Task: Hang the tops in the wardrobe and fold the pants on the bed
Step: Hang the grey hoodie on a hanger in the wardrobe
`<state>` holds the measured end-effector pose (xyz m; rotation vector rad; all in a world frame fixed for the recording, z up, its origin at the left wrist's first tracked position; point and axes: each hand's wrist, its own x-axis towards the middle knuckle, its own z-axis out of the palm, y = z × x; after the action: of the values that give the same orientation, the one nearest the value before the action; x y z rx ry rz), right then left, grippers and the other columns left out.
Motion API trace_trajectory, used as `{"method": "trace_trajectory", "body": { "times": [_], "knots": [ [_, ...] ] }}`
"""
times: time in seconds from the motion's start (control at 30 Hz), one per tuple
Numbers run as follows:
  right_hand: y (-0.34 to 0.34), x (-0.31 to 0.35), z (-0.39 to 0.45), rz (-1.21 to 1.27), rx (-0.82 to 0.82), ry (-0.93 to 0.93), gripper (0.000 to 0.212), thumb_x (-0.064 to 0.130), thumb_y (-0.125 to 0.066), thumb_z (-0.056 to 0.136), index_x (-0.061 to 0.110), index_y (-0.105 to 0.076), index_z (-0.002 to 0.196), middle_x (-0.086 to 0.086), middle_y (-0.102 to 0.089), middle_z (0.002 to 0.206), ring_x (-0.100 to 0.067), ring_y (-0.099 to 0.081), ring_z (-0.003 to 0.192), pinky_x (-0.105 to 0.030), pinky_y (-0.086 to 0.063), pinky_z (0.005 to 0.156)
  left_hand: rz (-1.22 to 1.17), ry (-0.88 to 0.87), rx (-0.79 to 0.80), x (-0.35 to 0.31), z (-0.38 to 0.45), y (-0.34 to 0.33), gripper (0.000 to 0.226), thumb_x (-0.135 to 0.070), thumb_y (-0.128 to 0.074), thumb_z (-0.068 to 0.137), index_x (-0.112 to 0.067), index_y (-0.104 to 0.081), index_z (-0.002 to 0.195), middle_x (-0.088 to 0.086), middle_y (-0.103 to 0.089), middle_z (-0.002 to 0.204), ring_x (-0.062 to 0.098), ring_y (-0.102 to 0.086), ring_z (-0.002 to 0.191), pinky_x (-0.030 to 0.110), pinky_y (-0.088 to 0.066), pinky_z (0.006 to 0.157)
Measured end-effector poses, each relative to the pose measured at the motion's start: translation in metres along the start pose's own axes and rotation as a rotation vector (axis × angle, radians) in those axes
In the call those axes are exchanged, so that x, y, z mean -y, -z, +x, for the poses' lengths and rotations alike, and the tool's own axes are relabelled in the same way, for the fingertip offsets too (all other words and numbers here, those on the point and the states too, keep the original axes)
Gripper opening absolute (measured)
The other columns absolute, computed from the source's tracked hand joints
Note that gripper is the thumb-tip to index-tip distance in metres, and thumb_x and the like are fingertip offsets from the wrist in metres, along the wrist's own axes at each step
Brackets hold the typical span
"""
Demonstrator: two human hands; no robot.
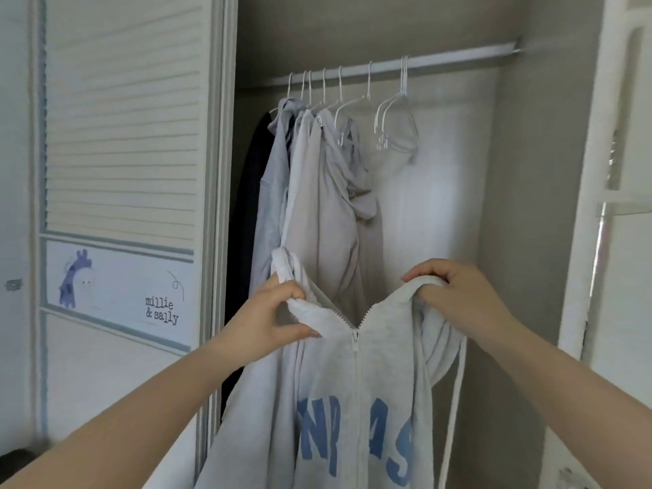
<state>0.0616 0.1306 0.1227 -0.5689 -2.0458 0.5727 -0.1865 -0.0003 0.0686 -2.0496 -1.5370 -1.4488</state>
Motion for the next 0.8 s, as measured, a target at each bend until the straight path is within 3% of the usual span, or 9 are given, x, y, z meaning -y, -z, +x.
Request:
{"method": "trace_trajectory", "body": {
  "times": [0.1,0.17,0.27,0.33,0.4,0.53,0.6,0.73,0.8],
  "knots": [
    [0.003,-0.007,0.027,-0.059,-0.034,-0.071,0.03,0.008,-0.059,0.08,0.034,-0.071,0.073,0.022,-0.069,0.081,0.002,-0.063,0.084,-0.015,-0.047,0.07,-0.153,0.05,0.028,0.007,0.024,0.001,0.03,-0.04,-0.083,0.06,-0.033,-0.054,0.067,-0.012,-0.053,0.074,-0.002,-0.048,0.072,0.01,-0.035,0.067],
    [0.002,-0.009,0.048,-0.147,-0.017,-0.087,0.026,0.01,-0.058,0.081,0.032,-0.071,0.077,0.017,-0.07,0.084,-0.005,-0.064,0.087,-0.023,-0.051,0.076,-0.249,0.059,-0.066,0.013,0.039,-0.007,0.032,-0.032,-0.088,0.059,-0.036,-0.056,0.062,-0.008,-0.055,0.071,0.001,-0.049,0.068,0.014,-0.038,0.066],
    [0.007,-0.011,0.089,-0.335,0.177,-0.124,0.019,0.017,-0.059,0.081,0.029,-0.071,0.09,0.014,-0.067,0.088,-0.006,-0.062,0.087,-0.02,-0.051,0.073,-0.344,0.058,-0.236,0.023,0.066,-0.021,0.024,-0.042,-0.078,0.054,-0.035,-0.055,0.059,-0.006,-0.053,0.063,0.003,-0.045,0.059,0.017,-0.035,0.056],
    [0.016,-0.004,0.121,-0.455,0.365,-0.182,0.03,0.023,-0.065,0.08,0.029,-0.066,0.11,0.016,-0.061,0.09,0.0,-0.058,0.08,-0.011,-0.045,0.061,-0.366,0.041,-0.315,0.028,0.087,-0.028,0.026,-0.05,-0.074,0.05,-0.033,-0.056,0.059,-0.004,-0.05,0.06,0.007,-0.042,0.058,0.021,-0.032,0.055],
    [0.024,0.003,0.153,-0.467,0.44,-0.224,0.041,0.026,-0.068,0.082,0.028,-0.058,0.122,0.008,-0.064,0.097,-0.002,-0.059,0.082,-0.015,-0.048,0.064,-0.399,0.013,-0.358,0.032,0.108,-0.033,0.026,-0.05,-0.074,0.049,-0.032,-0.057,0.058,-0.002,-0.048,0.059,0.01,-0.04,0.057,0.024,-0.031,0.056],
    [0.041,0.008,0.219,-0.365,0.157,-0.162,0.035,0.032,-0.063,0.088,0.02,-0.058,0.12,-0.007,-0.067,0.109,-0.016,-0.065,0.098,-0.026,-0.05,0.072,-0.44,-0.061,-0.328,0.037,0.155,-0.041,0.02,-0.032,-0.078,0.054,-0.026,-0.061,0.061,-0.001,-0.051,0.058,0.007,-0.042,0.056,0.019,-0.033,0.054],
    [0.049,0.007,0.252,-0.361,-0.01,-0.102,0.034,0.035,-0.062,0.089,0.013,-0.061,0.116,-0.01,-0.066,0.109,-0.023,-0.064,0.101,-0.029,-0.047,0.073,-0.431,-0.108,-0.299,0.043,0.177,-0.044,0.026,-0.039,-0.079,0.051,-0.022,-0.062,0.063,0.002,-0.054,0.063,0.008,-0.046,0.059,0.023,-0.036,0.058],
    [0.06,0.011,0.305,-0.283,-0.215,-0.01,0.045,0.036,-0.054,0.093,-0.007,-0.063,0.101,-0.01,-0.048,0.07,-0.024,-0.046,0.065,-0.028,-0.035,0.066,-0.387,-0.149,-0.324,0.056,0.214,-0.051,0.029,-0.049,-0.072,0.05,-0.026,-0.061,0.064,-0.003,-0.054,0.063,0.005,-0.046,0.061,0.021,-0.037,0.06],
    [0.058,0.015,0.323,-0.254,-0.263,-0.014,0.045,0.041,-0.05,0.094,0.002,-0.055,0.07,-0.003,-0.036,0.058,-0.02,-0.035,0.056,-0.027,-0.031,0.059,-0.372,-0.161,-0.35,0.063,0.229,-0.053,0.027,-0.05,-0.071,0.05,-0.029,-0.061,0.064,-0.007,-0.054,0.063,0.001,-0.046,0.061,0.017,-0.037,0.059]
  ]
}}
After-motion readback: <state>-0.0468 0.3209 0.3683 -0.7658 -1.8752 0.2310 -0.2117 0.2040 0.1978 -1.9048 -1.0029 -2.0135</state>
